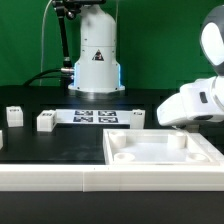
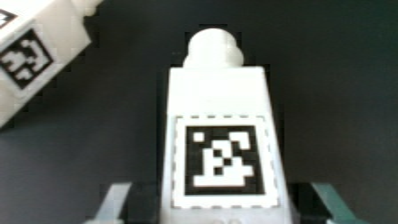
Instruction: Assemble one leg
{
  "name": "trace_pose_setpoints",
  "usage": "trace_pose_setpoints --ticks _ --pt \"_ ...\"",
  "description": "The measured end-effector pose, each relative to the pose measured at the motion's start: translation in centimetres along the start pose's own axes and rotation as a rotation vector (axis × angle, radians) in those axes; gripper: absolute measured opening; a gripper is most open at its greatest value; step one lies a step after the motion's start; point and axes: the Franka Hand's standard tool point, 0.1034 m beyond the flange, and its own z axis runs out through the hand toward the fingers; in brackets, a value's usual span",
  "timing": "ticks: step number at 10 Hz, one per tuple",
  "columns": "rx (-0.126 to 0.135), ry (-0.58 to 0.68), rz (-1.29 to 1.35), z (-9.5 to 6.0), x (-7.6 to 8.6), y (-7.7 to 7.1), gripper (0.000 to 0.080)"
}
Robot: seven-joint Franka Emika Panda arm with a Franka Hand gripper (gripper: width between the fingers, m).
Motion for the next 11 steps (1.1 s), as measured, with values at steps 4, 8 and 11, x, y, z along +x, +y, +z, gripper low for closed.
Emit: trace_pose_setpoints --ticks 4,8,11 --pt "0.008 0.01 -0.008 -3.9 -4.4 2.3 0.0292" --pt "0.001 0.309 -0.051 -5.5 -3.4 3.5 0.0292" --pt "-0.029 0.478 -0.052 -11.2 -6.3 7.0 0.0294"
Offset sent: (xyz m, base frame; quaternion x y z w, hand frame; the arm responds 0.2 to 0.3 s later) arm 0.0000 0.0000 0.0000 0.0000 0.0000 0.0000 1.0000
